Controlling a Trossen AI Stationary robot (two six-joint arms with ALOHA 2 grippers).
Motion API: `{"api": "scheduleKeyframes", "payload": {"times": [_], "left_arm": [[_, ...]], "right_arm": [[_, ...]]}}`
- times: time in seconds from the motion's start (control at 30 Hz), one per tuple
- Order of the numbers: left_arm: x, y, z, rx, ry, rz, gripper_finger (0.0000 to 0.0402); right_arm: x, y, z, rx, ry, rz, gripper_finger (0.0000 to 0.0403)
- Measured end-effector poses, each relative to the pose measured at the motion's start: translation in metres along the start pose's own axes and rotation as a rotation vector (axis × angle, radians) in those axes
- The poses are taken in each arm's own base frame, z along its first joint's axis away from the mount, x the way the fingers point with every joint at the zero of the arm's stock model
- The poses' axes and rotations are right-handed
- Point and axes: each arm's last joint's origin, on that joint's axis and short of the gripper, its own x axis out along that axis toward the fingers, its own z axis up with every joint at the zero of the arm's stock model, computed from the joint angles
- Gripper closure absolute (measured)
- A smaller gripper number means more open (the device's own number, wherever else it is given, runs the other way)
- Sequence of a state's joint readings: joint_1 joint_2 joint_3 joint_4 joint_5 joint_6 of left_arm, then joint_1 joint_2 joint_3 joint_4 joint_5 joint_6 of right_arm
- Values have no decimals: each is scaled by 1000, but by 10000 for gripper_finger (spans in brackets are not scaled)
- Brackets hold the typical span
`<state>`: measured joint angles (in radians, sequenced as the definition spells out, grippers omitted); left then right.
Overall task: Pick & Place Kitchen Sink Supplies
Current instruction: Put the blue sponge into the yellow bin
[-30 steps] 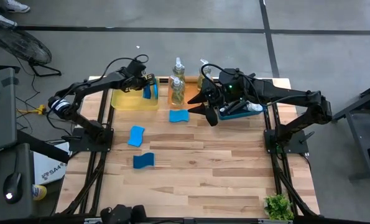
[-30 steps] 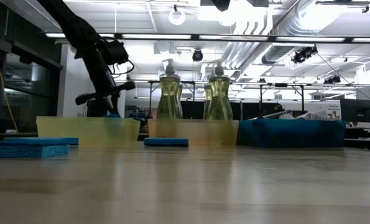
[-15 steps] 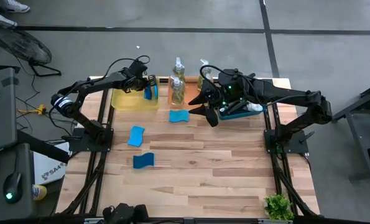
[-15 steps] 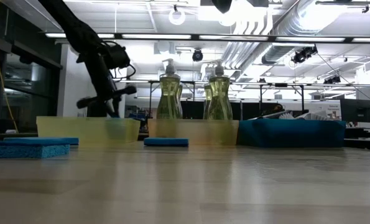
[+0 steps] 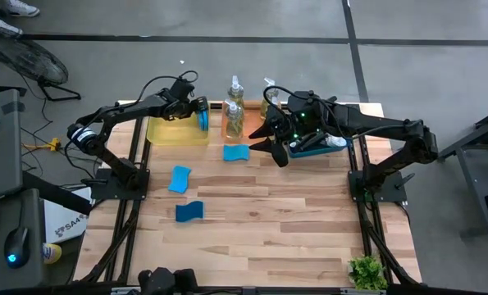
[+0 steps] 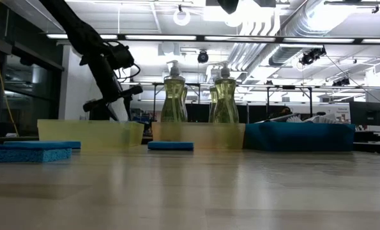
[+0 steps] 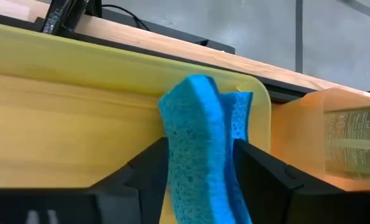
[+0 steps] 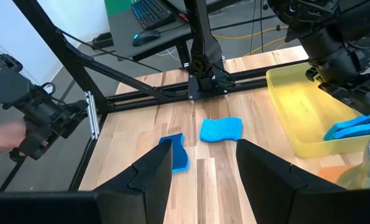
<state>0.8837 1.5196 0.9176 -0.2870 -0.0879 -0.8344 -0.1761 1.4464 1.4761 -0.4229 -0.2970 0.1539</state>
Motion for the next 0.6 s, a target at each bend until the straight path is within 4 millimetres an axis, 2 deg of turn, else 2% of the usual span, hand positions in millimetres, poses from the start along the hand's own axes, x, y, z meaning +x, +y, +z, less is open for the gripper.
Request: {"api": "scheduleKeyframes", "payload": {"times": [0.13,0.37,0.6], "left_arm": [[0,-2,2,43,-18,-22,214],[-2,-10,6,90,-31,-141,213],[-21,-13,11,119,-74,-182,212]], "right_arm": [[0,0,0,1,0,0,231],[0,0,0,2,1,0,231],[0,0,-2,10,23,-4,231]]}}
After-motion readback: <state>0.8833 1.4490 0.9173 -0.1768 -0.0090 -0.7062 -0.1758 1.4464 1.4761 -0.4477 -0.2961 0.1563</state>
